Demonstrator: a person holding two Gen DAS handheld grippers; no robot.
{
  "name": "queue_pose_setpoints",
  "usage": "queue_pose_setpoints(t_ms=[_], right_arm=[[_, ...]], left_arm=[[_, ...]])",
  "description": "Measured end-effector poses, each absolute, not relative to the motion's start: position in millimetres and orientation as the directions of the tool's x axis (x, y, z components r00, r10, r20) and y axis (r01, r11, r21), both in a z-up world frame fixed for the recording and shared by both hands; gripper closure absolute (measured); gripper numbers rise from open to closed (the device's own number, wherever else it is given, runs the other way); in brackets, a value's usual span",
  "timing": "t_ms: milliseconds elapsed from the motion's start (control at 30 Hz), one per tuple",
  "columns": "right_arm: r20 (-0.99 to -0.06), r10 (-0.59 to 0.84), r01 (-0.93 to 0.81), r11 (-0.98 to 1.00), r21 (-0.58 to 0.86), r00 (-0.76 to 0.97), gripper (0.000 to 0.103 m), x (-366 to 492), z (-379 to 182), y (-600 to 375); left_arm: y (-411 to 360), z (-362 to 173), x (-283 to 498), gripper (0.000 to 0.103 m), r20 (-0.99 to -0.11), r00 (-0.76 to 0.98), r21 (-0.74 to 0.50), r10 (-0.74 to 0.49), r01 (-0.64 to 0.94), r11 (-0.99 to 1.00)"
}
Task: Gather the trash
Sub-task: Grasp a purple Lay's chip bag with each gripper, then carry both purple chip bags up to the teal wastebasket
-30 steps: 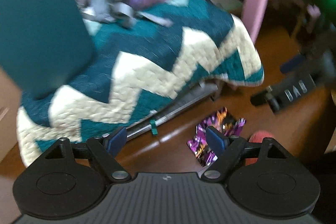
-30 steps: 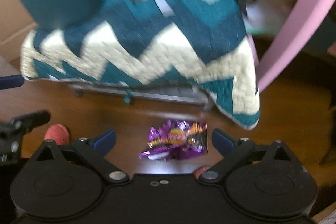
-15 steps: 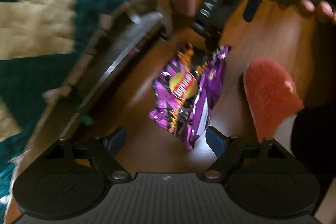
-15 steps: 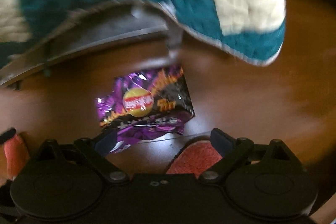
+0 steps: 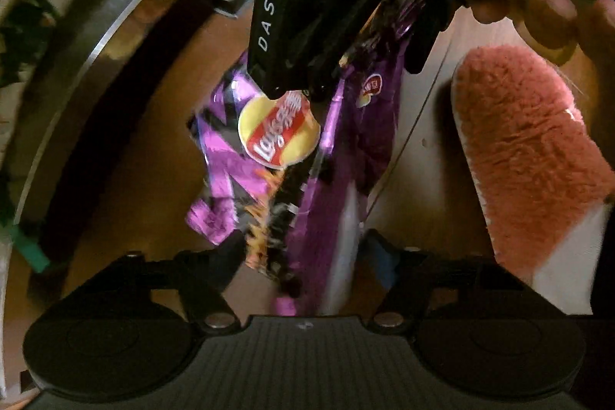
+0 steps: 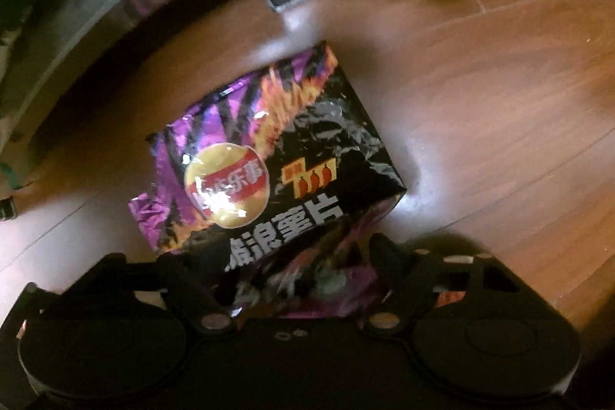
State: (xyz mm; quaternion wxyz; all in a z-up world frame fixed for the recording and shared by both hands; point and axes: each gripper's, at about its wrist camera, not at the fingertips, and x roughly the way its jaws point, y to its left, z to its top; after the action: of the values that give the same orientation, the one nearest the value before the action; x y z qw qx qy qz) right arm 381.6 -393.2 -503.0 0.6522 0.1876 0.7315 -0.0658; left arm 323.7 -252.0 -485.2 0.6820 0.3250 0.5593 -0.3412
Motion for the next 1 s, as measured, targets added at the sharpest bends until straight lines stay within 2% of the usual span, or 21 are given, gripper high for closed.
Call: queue_pose_setpoints(t_ms=[33,67,100,133,167,233,267,533,667,833,1000], right_arm=[[-0.978,0.191,0.367,0.918,0.149,-0.08,0.03,381.1,-508.5,-393.8],[-0.977,0.195,0.376,0.914,0.151,-0.082,0.032,380.6,-513.3,-394.8],[-0.977,0.197,0.387,0.91,0.151,-0.083,0.038,380.0,-516.9,-395.5],[-0.977,0.197,0.392,0.908,0.149,-0.083,0.046,379.6,-518.7,-395.5],[-0.976,0.2,0.395,0.906,0.151,-0.086,0.059,379.3,-520.5,-394.9],[-0.975,0.206,0.388,0.908,0.156,-0.089,0.073,378.9,-520.6,-391.7],[-0.975,0.205,0.38,0.911,0.158,-0.085,0.076,378.7,-518.2,-389.7],[-0.979,0.204,0.256,0.948,0.19,-0.027,0.084,376.4,-452.3,-360.3],[-0.982,0.19,0.178,0.966,0.19,0.016,0.086,365.1,-395.2,-336.9],[-0.973,0.209,0.16,0.962,0.223,0.1,0.088,336.7,-319.1,-319.3],[-0.955,0.22,0.118,0.962,0.246,0.197,0.088,303.1,-240.1,-306.4]], left_arm=[[-252.6,-488.5,325.1,0.044,-0.986,0.132,0.054,-0.102,0.83,0.554],[-253.5,-491.4,325.7,0.05,-0.987,0.128,0.051,-0.1,0.831,0.554],[-253.9,-494.4,326.5,0.056,-0.988,0.123,0.05,-0.094,0.831,0.554],[-254.0,-497.9,327.2,0.07,-0.99,0.117,0.053,-0.081,0.83,0.555],[-254.1,-499.7,327.7,0.074,-0.991,0.115,0.057,-0.07,0.828,0.557],[-251.5,-498.3,328.6,0.078,-0.991,0.124,0.07,-0.059,0.823,0.564],[-249.4,-495.0,329.0,0.081,-0.991,0.123,0.067,-0.06,0.818,0.571],[-220.1,-427.4,309.8,0.084,-0.98,0.17,0.061,-0.107,0.759,0.648],[-202.6,-374.5,289.6,0.084,-0.968,0.213,0.064,-0.135,0.726,0.685],[-180.6,-302.1,255.8,0.084,-0.944,0.289,0.095,-0.157,0.696,0.712],[-167.2,-234.2,226.4,0.084,-0.905,0.392,0.159,-0.162,0.667,0.728]])
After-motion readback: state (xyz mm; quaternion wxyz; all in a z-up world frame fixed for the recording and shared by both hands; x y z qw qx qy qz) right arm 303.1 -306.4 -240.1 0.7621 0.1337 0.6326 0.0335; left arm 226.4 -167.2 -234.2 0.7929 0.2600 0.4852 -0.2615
